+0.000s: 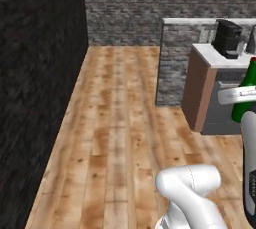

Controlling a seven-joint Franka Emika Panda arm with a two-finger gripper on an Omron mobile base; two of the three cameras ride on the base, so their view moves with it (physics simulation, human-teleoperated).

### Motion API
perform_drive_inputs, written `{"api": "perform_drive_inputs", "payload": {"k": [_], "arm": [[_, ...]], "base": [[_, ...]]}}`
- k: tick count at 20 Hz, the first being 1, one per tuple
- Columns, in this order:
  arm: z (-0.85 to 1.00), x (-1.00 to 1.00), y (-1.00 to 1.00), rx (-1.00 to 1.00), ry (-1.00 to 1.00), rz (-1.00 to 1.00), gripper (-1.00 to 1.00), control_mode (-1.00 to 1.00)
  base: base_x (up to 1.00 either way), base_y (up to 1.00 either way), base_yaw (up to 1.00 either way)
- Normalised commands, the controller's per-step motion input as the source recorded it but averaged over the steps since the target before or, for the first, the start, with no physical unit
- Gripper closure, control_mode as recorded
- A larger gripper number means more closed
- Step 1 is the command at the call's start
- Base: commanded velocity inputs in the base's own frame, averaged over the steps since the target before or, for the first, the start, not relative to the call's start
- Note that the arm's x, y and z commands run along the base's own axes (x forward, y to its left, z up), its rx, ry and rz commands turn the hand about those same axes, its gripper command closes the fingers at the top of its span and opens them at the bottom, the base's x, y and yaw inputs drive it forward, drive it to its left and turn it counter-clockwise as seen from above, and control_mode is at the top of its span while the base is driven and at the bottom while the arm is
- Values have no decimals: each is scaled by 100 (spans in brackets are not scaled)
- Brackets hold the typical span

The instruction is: Get the candle and the beer from the cabinet and move them to the dining counter.

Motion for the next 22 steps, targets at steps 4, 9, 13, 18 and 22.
{"api": "perform_drive_inputs", "payload": {"k": [4, 9, 13, 18, 22], "arm": [[0, 0, 0, 0, 0, 0, 100, 100], [0, 0, 0, 0, 0, 0, 100, 100], [0, 0, 0, 0, 0, 0, 100, 100], [0, 0, 0, 0, 0, 0, 100, 100], [0, 0, 0, 0, 0, 0, 100, 100]], "base": [[91, 100, 0], [92, 95, 0], [85, 66, 0], [88, 26, -8], [99, 6, -14]]}}
